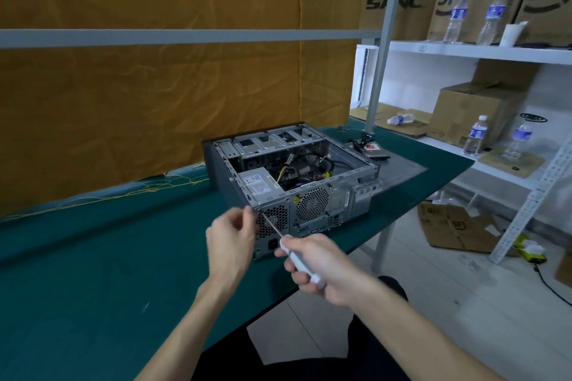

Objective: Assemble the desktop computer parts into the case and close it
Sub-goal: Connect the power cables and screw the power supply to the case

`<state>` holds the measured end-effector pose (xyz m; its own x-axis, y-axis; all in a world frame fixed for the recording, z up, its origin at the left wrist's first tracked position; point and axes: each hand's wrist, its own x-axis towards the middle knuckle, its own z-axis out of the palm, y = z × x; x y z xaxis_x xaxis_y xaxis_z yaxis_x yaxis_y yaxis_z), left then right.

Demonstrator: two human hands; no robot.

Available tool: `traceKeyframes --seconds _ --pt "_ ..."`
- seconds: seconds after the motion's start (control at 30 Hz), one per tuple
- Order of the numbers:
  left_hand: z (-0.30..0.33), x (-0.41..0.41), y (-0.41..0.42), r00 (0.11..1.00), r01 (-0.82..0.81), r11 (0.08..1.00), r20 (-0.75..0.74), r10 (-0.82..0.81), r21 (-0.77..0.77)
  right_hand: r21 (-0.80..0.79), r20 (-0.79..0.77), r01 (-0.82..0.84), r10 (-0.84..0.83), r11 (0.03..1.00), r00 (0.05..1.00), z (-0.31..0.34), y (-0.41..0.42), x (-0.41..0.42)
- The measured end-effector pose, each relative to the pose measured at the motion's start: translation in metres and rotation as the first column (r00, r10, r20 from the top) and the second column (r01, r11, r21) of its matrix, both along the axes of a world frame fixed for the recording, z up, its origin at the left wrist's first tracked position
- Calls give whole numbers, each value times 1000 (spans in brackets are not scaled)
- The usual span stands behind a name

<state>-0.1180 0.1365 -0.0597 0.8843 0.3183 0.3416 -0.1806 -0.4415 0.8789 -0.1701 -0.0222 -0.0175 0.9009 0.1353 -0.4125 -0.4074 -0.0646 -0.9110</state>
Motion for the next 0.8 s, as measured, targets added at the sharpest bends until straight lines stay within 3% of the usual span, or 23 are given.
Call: traceKeyframes --seconds 0.03,0.07,0.1,0.13,0.17,0.2,0.23,0.27,0.33,0.37,0.4,0.43,0.47,0.5,0.53,0.57,0.6,0.63,0.67,0.7,0.73,0.77,0.8 --pt "1 4 5 992 -57 996 118 49 67 84 -47 4 0 996 999 2 -5 1" --pt "1 10 10 985 -49 991 171 28 122 -13 1 -32 32 999 999 3 -7 1" --pt "1 19 14 988 12 983 149 -40 181 -275 100 -81 112 958 989 3 -6 0" --pt "0 28 18 989 104 965 78 -126 239 -610 199 -59 226 790 954 0 -3 -2" --pt "0 35 22 981 181 940 9 -192 288 -834 257 31 339 552 905 -5 0 -3" --pt "-1 41 25 968 246 918 -37 -247 310 -909 288 115 404 401 868 -9 4 -3" --pt "-3 44 27 954 298 902 -61 -295 313 -906 318 143 418 399 851 -11 7 -2" --pt "-7 47 29 944 328 895 -63 -324 303 -837 323 78 375 541 869 -12 8 -1" --pt "-13 49 31 939 339 895 -44 -341 289 -371 132 -127 187 920 973 -8 5 7" --pt "-15 50 30 940 337 897 -42 -340 287 -71 -26 -137 136 988 990 -1 2 8" --pt "-17 50 30 940 335 895 -42 -338 295 107 -115 -91 103 990 988 2 -2 9" --pt "-17 49 29 941 333 892 -45 -336 307 111 -121 -72 86 991 989 3 -6 10" --pt "-18 48 29 941 331 888 -49 -334 318 -73 -35 -102 100 992 994 4 -6 8" --pt "-17 47 30 941 332 884 -58 -332 329 -391 96 -105 154 914 983 1 -4 4" --pt "-17 46 31 941 335 878 -72 -331 342 -699 234 -12 244 715 941 -6 -1 1" --pt "-16 45 33 940 338 872 -81 -331 354 -857 321 113 349 503 881 -12 3 0" --pt "-15 45 34 940 338 869 -84 -330 361 -890 376 201 410 409 831 -15 8 -1" --pt "-15 45 34 942 334 870 -84 -326 363 -871 391 187 413 454 822 -16 11 -1" --pt "-14 45 33 943 328 872 -81 -322 362 -755 391 93 332 649 858 -15 13 1" --pt "-14 46 31 946 322 875 -78 -316 360 -504 317 -14 200 864 927 -14 14 6" --pt "-14 45 30 947 317 880 -72 -312 355 -196 154 -84 116 977 981 -9 14 9" --pt "-15 45 29 949 312 883 -63 -310 352 47 21 -79 78 996 997 -3 12 10" --pt "-15 44 28 949 309 884 -57 -310 350 156 -40 -63 70 986 997 -1 10 10"
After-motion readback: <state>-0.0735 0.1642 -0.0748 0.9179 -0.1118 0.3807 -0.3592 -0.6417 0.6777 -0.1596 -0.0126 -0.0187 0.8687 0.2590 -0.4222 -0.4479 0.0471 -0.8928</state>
